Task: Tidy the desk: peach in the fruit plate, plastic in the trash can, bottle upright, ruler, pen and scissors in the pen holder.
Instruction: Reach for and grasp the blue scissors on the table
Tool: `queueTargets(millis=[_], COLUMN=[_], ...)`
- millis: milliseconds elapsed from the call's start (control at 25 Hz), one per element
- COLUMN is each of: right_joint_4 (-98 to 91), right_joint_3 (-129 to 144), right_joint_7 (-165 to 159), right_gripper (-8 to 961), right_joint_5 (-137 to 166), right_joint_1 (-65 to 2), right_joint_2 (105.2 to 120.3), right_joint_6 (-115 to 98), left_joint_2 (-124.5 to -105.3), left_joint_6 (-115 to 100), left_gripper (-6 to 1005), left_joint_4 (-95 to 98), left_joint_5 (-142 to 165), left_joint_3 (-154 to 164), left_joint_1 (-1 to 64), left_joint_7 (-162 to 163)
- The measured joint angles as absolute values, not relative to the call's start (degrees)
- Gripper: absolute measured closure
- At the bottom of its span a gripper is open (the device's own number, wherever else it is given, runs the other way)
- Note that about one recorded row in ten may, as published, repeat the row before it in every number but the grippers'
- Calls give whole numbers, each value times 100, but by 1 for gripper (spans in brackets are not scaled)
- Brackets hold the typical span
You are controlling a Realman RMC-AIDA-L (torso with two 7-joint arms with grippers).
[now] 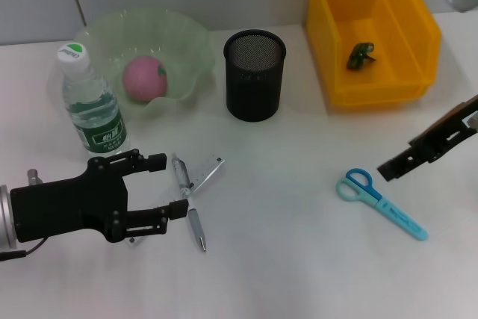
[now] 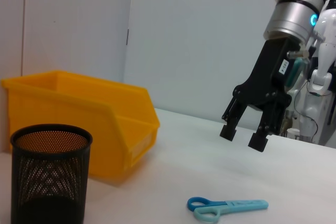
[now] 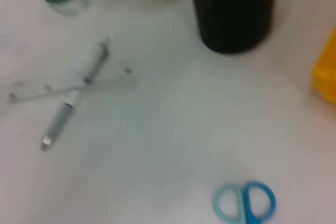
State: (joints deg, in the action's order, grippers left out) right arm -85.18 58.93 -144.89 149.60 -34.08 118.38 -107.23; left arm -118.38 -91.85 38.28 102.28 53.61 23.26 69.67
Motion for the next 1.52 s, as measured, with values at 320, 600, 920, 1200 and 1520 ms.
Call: queueTargets(millis=[320,600,920,1200,1520], right_joint_4=[-7479,-6835,-6249,-5974,-5911], right_joint_3=[6398,6955,7495,7650,7654], right_joint_7=[-14908,-14884,-14771,-14751,-14751], right_gripper=[136,136,136,137,137], right_joint_5=[16334,16353,16321,16091,16044], right_joint_1=[-4252,-4354,-4364,-4441,-4440], right_joint_2=[11887,11891,11900,11910,11924], right_joint_6=[-10866,-10298,-9526,-9348,-9257], left_joint_2=[-11838,-11839,-11839,-11839,-11839], left_joint_6=[-9170,-9166,-9113,-9089,-9084], left_gripper=[159,159,158,158,158], left_joint_4=[3808,3805,3805,3810,3806], left_joint_5=[10233,10238,10234,10222,10204], left_joint_3=[5361,5361,5357,5361,5356], left_joint_1=[2328,2330,2332,2349,2355], left_joint_7=[6929,6925,6925,6948,6932])
